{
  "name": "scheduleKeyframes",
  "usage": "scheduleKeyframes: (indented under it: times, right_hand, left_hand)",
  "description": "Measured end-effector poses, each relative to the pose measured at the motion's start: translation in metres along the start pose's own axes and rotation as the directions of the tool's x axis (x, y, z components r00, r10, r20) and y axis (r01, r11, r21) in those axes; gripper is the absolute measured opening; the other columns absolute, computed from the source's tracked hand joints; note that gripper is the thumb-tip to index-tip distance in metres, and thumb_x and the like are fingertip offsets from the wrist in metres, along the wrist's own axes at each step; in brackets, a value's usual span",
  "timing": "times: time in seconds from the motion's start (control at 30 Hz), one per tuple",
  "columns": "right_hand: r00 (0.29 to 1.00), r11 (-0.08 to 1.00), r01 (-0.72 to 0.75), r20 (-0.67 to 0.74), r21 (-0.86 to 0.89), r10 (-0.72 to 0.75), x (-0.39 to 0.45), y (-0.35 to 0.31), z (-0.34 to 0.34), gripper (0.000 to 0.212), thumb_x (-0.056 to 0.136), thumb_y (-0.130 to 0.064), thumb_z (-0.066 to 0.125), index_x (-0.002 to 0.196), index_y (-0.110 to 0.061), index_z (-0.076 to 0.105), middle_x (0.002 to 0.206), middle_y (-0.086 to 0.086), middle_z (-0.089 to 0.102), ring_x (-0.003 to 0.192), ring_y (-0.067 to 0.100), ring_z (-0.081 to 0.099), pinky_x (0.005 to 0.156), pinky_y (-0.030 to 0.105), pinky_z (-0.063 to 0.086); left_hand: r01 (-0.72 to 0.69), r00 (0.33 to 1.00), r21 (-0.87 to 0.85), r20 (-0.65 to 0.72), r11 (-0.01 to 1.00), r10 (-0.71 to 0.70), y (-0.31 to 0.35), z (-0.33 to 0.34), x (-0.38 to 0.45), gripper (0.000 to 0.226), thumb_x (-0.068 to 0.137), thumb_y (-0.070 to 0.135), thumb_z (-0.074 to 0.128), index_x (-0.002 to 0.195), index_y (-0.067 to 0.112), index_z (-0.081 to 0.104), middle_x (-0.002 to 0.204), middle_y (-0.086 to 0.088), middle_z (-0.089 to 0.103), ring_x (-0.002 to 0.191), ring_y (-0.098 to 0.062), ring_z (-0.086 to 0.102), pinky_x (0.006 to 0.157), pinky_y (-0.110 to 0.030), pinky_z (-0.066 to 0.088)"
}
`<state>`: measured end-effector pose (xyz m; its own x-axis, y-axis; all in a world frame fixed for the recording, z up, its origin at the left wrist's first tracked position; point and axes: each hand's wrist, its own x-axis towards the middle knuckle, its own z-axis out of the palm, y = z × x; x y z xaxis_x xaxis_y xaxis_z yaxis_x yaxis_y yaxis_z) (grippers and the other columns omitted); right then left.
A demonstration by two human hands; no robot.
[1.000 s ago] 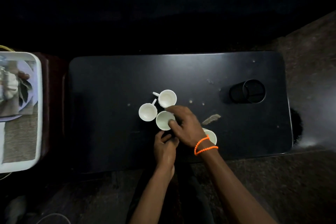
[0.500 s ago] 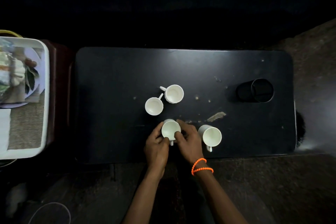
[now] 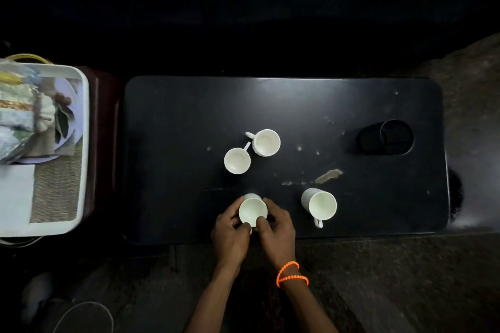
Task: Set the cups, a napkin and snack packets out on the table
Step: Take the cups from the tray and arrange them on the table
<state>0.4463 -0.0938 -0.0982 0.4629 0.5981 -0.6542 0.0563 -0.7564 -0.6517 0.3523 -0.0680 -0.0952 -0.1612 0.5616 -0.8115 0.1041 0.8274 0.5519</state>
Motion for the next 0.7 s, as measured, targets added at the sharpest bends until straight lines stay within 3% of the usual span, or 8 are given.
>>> scheduleKeyframes:
  times: [0.13, 0.2, 0.27, 0.37, 0.43, 0.57, 0.63, 0.7]
  right_hand:
    - [0.999, 0.999, 0.021, 0.037, -0.049, -0.019, 0.003, -0.001, -0.005, 0.045, 0.085, -0.001, 0.068, 0.126, -0.019, 0.071, 0.126, 0.005, 0.062, 0.102, 0.001, 0.064, 0.079, 0.002, 0.046]
    - [0.997, 0.991, 0.069, 0.036, -0.113, -0.066, 0.011, -0.008, -0.010, 0.045, 0.086, -0.003, 0.069, 0.130, -0.015, 0.069, 0.126, 0.008, 0.060, 0.097, 0.010, 0.066, 0.085, 0.011, 0.051]
    - [0.990, 0.981, 0.138, -0.017, -0.135, -0.142, 0.025, -0.021, -0.017, 0.044, 0.087, -0.003, 0.069, 0.130, -0.011, 0.068, 0.123, 0.010, 0.060, 0.091, 0.015, 0.066, 0.087, 0.018, 0.053]
    - [0.958, 0.960, 0.256, -0.106, -0.114, -0.267, 0.056, -0.056, -0.027, 0.038, 0.090, -0.002, 0.064, 0.127, -0.010, 0.068, 0.113, 0.001, 0.061, 0.093, 0.008, 0.062, 0.084, 0.004, 0.042]
    - [0.933, 0.933, 0.328, -0.107, -0.148, -0.344, 0.082, -0.082, -0.030, 0.038, 0.090, -0.009, 0.060, 0.127, -0.012, 0.069, 0.108, -0.016, 0.061, 0.106, 0.015, 0.059, 0.089, 0.011, 0.039]
    - [0.976, 0.973, 0.212, 0.066, -0.085, -0.207, 0.128, -0.123, -0.024, 0.039, 0.096, -0.025, 0.055, 0.132, -0.023, 0.070, 0.136, -0.001, 0.066, 0.128, 0.015, 0.058, 0.106, 0.025, 0.041]
    - [0.978, 0.986, 0.146, 0.164, -0.087, -0.130, 0.143, -0.133, -0.021, 0.041, 0.094, -0.037, 0.052, 0.124, -0.023, 0.075, 0.134, 0.000, 0.070, 0.126, 0.019, 0.062, 0.111, 0.037, 0.046]
    - [0.975, 0.991, 0.072, 0.217, -0.114, -0.046, 0.153, -0.137, -0.022, 0.046, 0.091, -0.050, 0.053, 0.117, -0.021, 0.078, 0.126, 0.005, 0.074, 0.119, 0.026, 0.066, 0.107, 0.048, 0.052]
  left_hand:
    - [-0.009, 1.000, 0.062, -0.021, 0.998, 0.010, 0.001, 0.000, -0.005, 0.073, 0.079, -0.014, 0.057, 0.113, 0.048, 0.072, 0.126, 0.001, 0.074, 0.104, -0.008, 0.074, 0.079, -0.022, 0.059]
    - [-0.047, 0.991, 0.155, -0.119, 0.987, 0.066, 0.010, 0.002, -0.007, 0.068, 0.079, -0.013, 0.058, 0.130, 0.030, 0.070, 0.135, -0.005, 0.063, 0.109, -0.013, 0.067, 0.092, -0.026, 0.055]
    - [-0.137, 0.969, 0.185, -0.180, 0.973, 0.170, 0.023, 0.008, -0.006, 0.064, 0.079, -0.014, 0.057, 0.133, 0.018, 0.069, 0.135, -0.007, 0.060, 0.108, -0.015, 0.064, 0.097, -0.025, 0.052]
    - [-0.173, 0.983, 0.041, -0.059, 0.984, 0.175, 0.056, 0.024, -0.002, 0.059, 0.084, -0.014, 0.056, 0.133, 0.016, 0.068, 0.130, -0.003, 0.067, 0.109, -0.010, 0.069, 0.089, -0.010, 0.052]
    - [-0.094, 0.994, -0.093, 0.054, 0.991, 0.100, 0.078, 0.039, 0.004, 0.060, 0.090, -0.011, 0.057, 0.143, 0.016, 0.058, 0.128, -0.004, 0.069, 0.106, -0.011, 0.069, 0.087, -0.014, 0.054]
    - [-0.041, 0.994, -0.004, 0.099, 0.999, 0.041, 0.110, 0.062, 0.024, 0.073, 0.089, 0.008, 0.055, 0.153, 0.038, 0.040, 0.103, -0.007, 0.075, 0.087, -0.022, 0.069, 0.082, -0.042, 0.059]
    - [-0.067, 0.992, 0.115, 0.110, 0.991, 0.054, 0.118, 0.067, 0.035, 0.077, 0.091, 0.014, 0.050, 0.159, 0.043, 0.028, 0.108, -0.013, 0.074, 0.083, -0.026, 0.068, 0.076, -0.042, 0.059]
    - [-0.067, 0.993, 0.215, 0.111, 0.974, 0.043, 0.121, 0.068, 0.043, 0.081, 0.095, 0.020, 0.047, 0.164, 0.045, 0.012, 0.120, -0.017, 0.070, 0.094, -0.034, 0.070, 0.083, -0.043, 0.060]
